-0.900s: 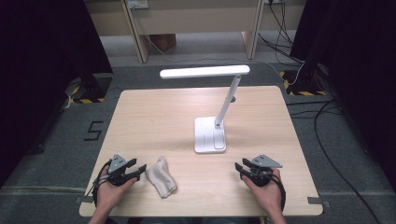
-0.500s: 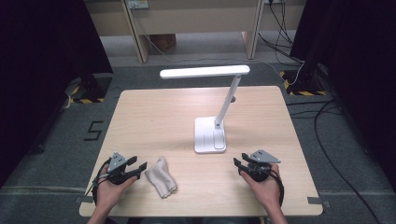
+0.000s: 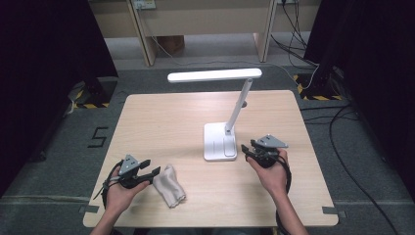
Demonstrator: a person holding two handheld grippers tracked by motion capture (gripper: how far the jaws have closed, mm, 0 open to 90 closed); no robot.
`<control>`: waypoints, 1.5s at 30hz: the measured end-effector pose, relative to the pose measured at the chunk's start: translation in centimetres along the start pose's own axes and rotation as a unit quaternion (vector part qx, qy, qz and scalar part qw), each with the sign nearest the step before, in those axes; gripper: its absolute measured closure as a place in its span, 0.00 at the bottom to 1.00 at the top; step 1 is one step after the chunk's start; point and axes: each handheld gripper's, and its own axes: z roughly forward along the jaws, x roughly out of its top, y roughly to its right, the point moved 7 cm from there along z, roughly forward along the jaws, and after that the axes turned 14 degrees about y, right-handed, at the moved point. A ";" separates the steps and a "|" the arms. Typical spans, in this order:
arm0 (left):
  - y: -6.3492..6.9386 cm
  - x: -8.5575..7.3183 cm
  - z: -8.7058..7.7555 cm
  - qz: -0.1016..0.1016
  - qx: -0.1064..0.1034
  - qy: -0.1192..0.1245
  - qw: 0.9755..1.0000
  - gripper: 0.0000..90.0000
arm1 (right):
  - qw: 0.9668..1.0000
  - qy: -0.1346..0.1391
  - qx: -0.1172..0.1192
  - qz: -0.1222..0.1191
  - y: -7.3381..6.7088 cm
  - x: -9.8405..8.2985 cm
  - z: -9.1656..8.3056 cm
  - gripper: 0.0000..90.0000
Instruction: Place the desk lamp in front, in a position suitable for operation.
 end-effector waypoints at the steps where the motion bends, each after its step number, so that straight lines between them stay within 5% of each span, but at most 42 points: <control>1: 0.2 0.2 0.3 0.000 -0.003 0.001 1.000 0.49 | 1.000 0.001 -0.004 0.001 0.2 0.4 0.4 0.61; 12: 3.0 2.9 4.0 0.025 -0.047 -0.002 0.999 0.49 | 0.999 0.049 -0.023 -0.008 1.0 6.3 4.8 0.55; 19: 3.7 3.7 5.8 0.032 -0.061 -0.014 0.998 0.49 | 0.996 0.072 -0.046 -0.010 1.4 8.2 6.9 0.57; 32: 4.4 3.5 7.3 0.040 -0.075 -0.029 0.996 0.50 | 0.993 0.087 -0.074 0.002 2.2 9.0 8.5 0.62; 45: 5.1 3.9 7.9 0.060 -0.084 -0.032 0.994 0.50 | 0.990 0.093 -0.100 0.032 2.1 9.5 9.1 0.79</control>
